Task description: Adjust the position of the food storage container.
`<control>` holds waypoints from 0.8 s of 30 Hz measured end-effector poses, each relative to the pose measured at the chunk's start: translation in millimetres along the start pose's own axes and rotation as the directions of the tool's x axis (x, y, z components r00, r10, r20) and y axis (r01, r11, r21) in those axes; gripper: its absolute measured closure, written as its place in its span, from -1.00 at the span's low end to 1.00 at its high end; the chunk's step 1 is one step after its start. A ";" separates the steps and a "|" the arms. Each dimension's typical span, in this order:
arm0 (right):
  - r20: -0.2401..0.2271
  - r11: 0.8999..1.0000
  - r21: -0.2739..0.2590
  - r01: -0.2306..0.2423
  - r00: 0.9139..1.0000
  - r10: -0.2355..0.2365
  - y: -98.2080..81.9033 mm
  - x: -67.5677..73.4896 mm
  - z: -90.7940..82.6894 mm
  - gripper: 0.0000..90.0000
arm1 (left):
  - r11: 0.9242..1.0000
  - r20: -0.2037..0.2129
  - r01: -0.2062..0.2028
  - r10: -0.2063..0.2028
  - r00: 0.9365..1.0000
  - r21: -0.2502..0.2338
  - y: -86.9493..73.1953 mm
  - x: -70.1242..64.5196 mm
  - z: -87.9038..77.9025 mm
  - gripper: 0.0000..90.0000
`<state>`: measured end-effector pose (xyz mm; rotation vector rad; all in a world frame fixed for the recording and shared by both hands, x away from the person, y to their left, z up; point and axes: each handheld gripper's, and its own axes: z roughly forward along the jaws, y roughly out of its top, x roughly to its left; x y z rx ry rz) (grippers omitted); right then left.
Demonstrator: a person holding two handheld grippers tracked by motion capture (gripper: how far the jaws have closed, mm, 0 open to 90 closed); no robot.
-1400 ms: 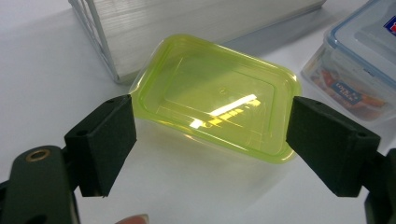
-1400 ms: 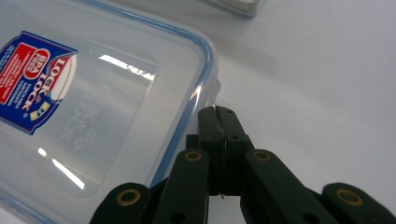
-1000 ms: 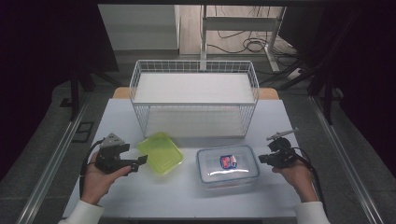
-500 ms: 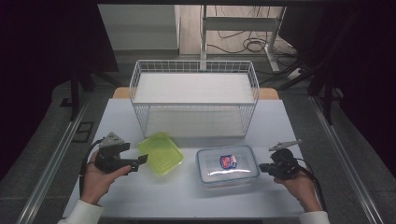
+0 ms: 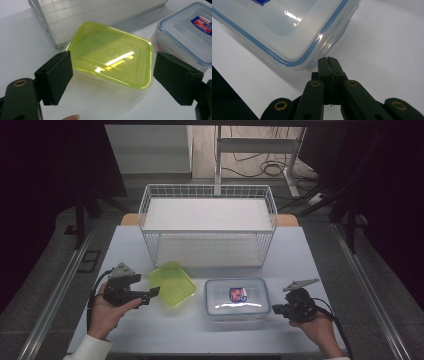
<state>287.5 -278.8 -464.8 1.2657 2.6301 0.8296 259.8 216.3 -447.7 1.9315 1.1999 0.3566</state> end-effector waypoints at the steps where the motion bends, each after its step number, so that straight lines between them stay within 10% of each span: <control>1: 0.000 1.000 0.000 0.000 1.000 0.000 0.0 0.0 0.0 0.99 | 1.000 0.001 0.000 0.000 1.000 0.000 0.0 -0.1 -0.1 -0.65; 16: -0.014 0.990 -0.116 -0.078 0.997 0.077 -6.8 -10.6 -18.7 0.98 | 0.999 0.063 0.034 -0.032 0.998 -0.023 6.1 -20.2 -2.1 -0.66; 24: -0.052 0.977 -0.173 -0.121 0.992 0.114 -3.6 -8.1 -21.4 0.23 | 0.998 0.092 0.067 -0.068 0.993 0.013 6.8 -35.3 5.1 -0.67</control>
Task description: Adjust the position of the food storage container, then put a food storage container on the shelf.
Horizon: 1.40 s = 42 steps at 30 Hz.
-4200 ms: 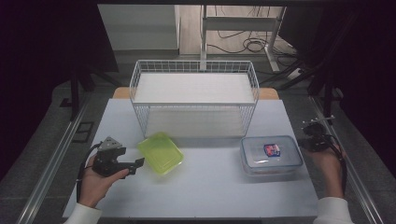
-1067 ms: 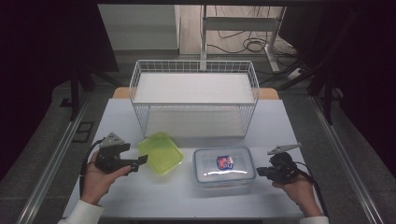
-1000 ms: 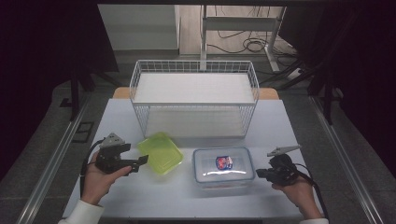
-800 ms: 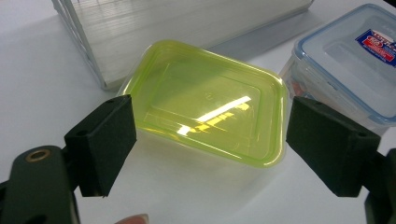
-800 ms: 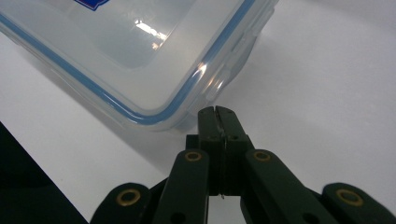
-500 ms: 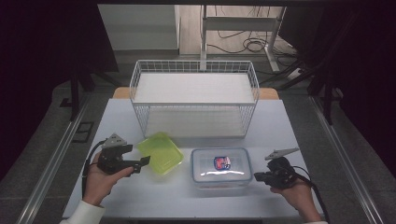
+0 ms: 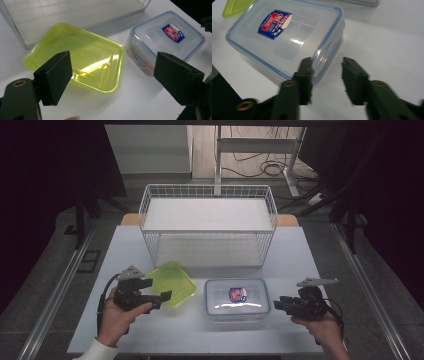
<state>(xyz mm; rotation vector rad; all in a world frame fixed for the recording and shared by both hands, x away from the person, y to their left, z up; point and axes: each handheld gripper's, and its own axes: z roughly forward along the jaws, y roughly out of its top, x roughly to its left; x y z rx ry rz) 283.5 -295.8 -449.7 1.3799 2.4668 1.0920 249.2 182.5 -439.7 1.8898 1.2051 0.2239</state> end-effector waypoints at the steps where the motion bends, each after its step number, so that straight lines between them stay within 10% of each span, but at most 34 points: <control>1: -0.002 1.000 0.005 -0.002 1.000 0.002 1.0 0.6 0.7 0.16 | 1.000 0.002 0.001 -0.001 1.000 0.007 -0.4 -1.1 2.0 -0.67; 13: 0.001 0.999 0.004 -0.050 0.999 0.050 7.6 -2.4 3.5 -0.24 | 0.999 0.016 0.009 -0.010 1.000 0.053 -2.7 -11.2 16.2 -0.71; 42: -0.043 0.996 -0.024 -0.090 0.995 0.089 12.2 -16.3 -0.4 -0.32 | 0.994 0.096 0.095 -0.101 0.990 0.061 -3.2 -30.6 40.3 -0.80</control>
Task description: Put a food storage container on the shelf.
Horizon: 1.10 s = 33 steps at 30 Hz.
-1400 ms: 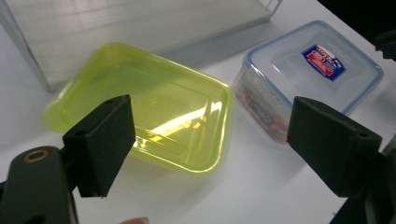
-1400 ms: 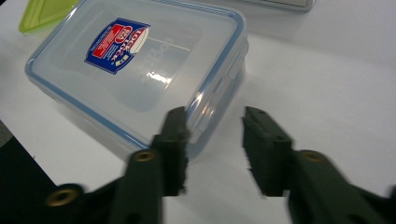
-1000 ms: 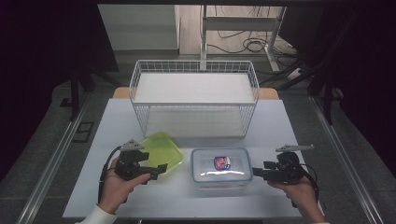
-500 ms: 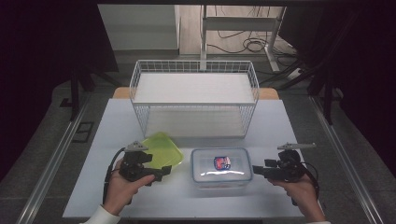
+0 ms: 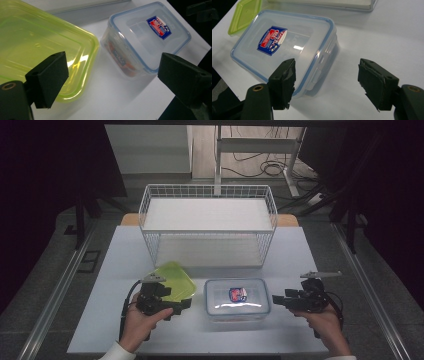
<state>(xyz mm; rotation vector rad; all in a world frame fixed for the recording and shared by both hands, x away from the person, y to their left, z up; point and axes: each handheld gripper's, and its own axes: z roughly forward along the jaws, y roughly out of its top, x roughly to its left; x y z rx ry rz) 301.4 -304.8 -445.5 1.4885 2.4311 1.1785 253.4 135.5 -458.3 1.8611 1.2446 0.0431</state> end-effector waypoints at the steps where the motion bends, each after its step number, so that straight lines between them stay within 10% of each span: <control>1: 0.000 1.000 0.000 0.000 1.000 0.000 0.0 0.0 0.0 -0.32 | 1.000 0.000 0.000 0.000 1.000 0.000 0.0 0.0 0.0 -0.80; 13: 0.000 1.000 -0.018 -0.001 1.000 0.001 1.2 -2.6 -3.6 -0.32 | 0.996 0.079 0.070 -0.074 0.994 0.047 7.4 -25.1 30.2 -0.76; 27: 0.008 1.000 -0.018 0.004 1.000 -0.004 0.8 -3.3 -5.0 -0.33 | 0.964 0.177 0.236 -0.255 0.951 0.119 10.0 -17.0 58.3 -0.65; 33: 0.015 1.000 -0.017 -0.001 1.000 0.001 0.6 -3.7 -4.7 -0.33 | 0.957 0.179 0.255 -0.278 0.944 0.139 4.3 -13.3 67.8 -0.60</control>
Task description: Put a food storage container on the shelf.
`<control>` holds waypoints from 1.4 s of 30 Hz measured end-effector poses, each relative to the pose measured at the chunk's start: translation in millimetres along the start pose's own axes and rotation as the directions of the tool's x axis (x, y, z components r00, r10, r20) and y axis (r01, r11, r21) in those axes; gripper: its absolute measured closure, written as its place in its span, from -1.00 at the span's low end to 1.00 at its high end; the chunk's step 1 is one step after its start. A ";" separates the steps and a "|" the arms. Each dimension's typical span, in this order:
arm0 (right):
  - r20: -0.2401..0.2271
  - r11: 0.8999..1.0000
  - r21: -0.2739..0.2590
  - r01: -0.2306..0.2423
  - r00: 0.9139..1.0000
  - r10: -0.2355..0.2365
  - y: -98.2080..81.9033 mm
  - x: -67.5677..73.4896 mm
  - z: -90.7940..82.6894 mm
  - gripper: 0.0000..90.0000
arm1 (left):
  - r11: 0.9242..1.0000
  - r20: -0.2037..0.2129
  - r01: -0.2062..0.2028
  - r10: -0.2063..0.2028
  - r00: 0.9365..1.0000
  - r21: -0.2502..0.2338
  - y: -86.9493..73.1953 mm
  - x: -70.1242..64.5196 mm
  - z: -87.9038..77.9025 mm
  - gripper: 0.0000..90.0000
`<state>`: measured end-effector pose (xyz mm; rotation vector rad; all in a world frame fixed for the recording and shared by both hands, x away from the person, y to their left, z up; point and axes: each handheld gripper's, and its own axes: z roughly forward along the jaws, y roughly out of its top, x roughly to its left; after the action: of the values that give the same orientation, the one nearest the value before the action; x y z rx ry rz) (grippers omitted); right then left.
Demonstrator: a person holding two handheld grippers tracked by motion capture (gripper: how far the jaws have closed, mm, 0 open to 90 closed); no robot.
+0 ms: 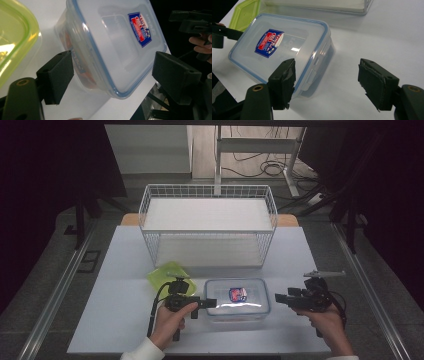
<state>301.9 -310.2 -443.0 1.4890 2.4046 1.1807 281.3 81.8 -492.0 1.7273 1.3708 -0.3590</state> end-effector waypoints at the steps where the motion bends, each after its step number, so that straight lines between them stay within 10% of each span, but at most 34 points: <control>1: 0.000 1.000 0.002 0.000 1.000 0.000 -0.1 0.2 0.2 -0.33 | 1.000 -0.007 -0.005 0.005 1.000 0.005 -0.1 0.7 1.1 -0.58; 34: 0.012 1.000 0.005 0.006 1.000 -0.006 -0.8 -1.7 0.7 -0.33 | 1.000 0.005 0.001 -0.002 1.000 0.020 1.3 5.3 23.5 -0.54; 42: -0.080 0.999 0.014 -0.038 0.996 0.039 0.7 -1.4 11.5 -0.36 | 1.000 0.026 0.030 -0.031 0.999 0.008 0.1 10.6 20.0 -0.36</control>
<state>308.2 -304.6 -451.1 1.5266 2.4493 1.2587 290.7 73.2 -510.7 1.7037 1.3797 -0.4032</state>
